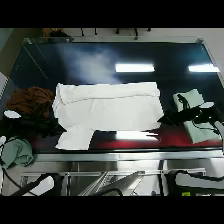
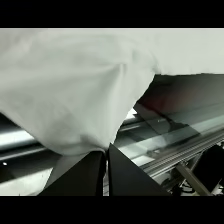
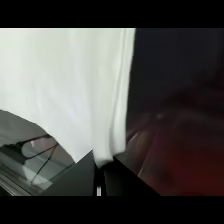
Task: Fold the shirts.
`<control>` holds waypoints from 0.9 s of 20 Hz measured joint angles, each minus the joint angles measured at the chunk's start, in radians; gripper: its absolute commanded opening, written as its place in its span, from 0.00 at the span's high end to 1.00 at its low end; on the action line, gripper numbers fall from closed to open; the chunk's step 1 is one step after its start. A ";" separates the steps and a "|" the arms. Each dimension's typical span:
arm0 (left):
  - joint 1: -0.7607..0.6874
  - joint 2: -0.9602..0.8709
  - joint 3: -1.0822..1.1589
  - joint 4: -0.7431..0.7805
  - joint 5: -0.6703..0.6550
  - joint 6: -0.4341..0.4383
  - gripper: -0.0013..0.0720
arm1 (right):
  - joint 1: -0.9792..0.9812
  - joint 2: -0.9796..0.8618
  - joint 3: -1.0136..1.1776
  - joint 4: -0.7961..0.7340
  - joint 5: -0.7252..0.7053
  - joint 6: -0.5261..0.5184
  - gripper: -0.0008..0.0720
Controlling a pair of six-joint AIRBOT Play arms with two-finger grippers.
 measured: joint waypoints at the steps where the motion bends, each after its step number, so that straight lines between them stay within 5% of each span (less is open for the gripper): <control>1: 0.000 0.053 0.000 0.029 -0.040 -0.027 0.96 | -0.014 0.032 -0.002 -0.039 0.023 0.036 0.96; 5: 0.000 0.286 0.000 0.093 -0.146 -0.100 0.96 | -0.052 0.158 -0.014 -0.198 0.071 0.182 0.96; 10: 0.000 0.501 0.000 0.110 -0.125 -0.138 0.96 | -0.064 0.239 -0.019 -0.334 0.074 0.280 0.96; 18: -0.009 0.278 0.085 -0.090 0.126 -0.032 0.96 | -0.061 0.187 0.018 0.031 -0.238 0.046 0.96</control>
